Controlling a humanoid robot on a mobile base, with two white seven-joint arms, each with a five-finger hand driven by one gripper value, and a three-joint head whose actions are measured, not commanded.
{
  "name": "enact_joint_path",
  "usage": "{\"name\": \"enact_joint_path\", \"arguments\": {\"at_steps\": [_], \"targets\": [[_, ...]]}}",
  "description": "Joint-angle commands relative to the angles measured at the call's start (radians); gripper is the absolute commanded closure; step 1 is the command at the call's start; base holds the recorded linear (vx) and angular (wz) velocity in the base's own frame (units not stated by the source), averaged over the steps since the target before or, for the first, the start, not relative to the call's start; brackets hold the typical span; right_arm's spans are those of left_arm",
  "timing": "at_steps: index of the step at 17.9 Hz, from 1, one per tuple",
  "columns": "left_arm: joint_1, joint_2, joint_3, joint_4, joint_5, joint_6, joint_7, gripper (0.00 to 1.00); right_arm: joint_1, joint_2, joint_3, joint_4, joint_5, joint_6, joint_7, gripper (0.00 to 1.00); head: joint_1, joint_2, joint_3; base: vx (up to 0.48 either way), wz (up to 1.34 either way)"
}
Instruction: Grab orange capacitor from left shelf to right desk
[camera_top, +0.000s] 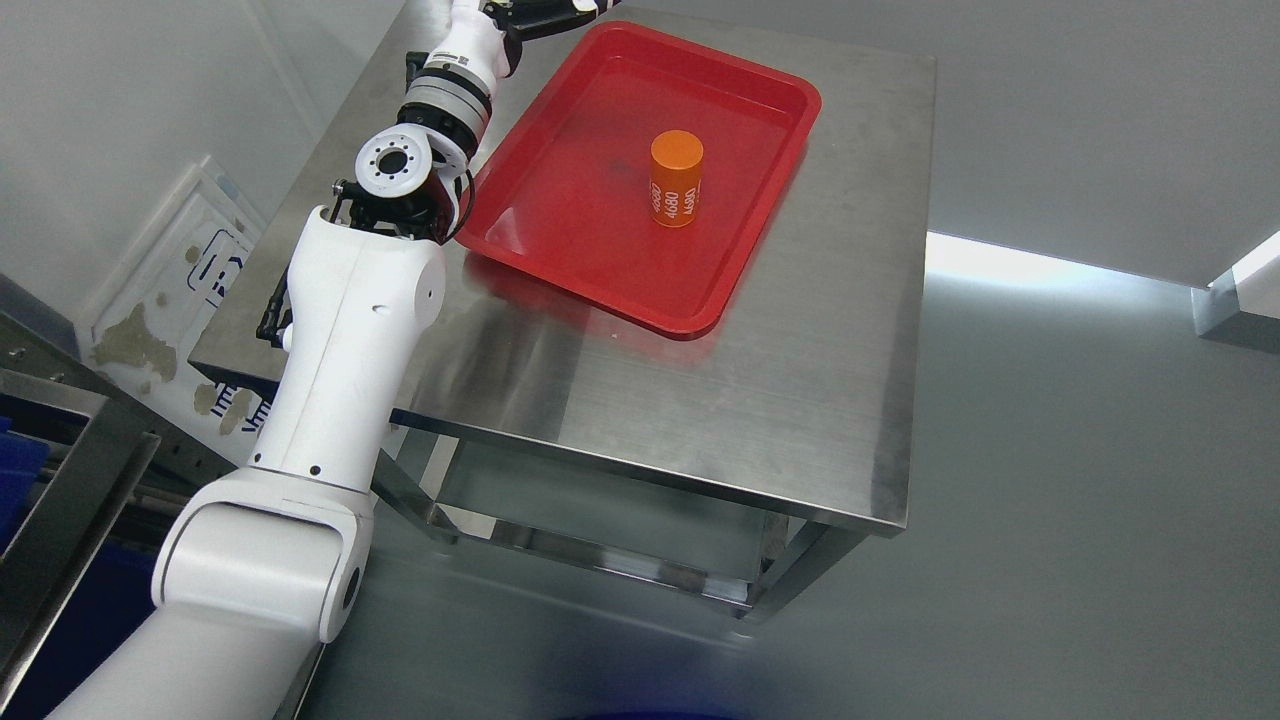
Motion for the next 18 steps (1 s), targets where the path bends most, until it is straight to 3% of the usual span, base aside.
{"name": "enact_joint_path", "arguments": {"at_steps": [1, 9, 18], "targets": [[-0.003, 0.017, 0.109, 0.169, -0.081, -0.018, 0.0, 0.0, 0.02, -0.017, -0.012, -0.017, 0.005, 0.0, 0.001, 0.0, 0.0, 0.0, 0.0, 0.0, 0.0], [0.153, 0.017, 0.109, 0.089, -0.104, -0.035, -0.003, 0.0, 0.02, -0.017, -0.012, -0.017, 0.005, 0.0, 0.001, 0.0, 0.0, 0.0, 0.0, 0.0, 0.0], [0.159, 0.075, 0.124, -0.008, -0.103, -0.015, -0.012, 0.0, 0.02, -0.017, -0.012, -0.017, 0.005, 0.0, 0.001, 0.0, 0.0, 0.0, 0.0, 0.0, 0.0]]}}
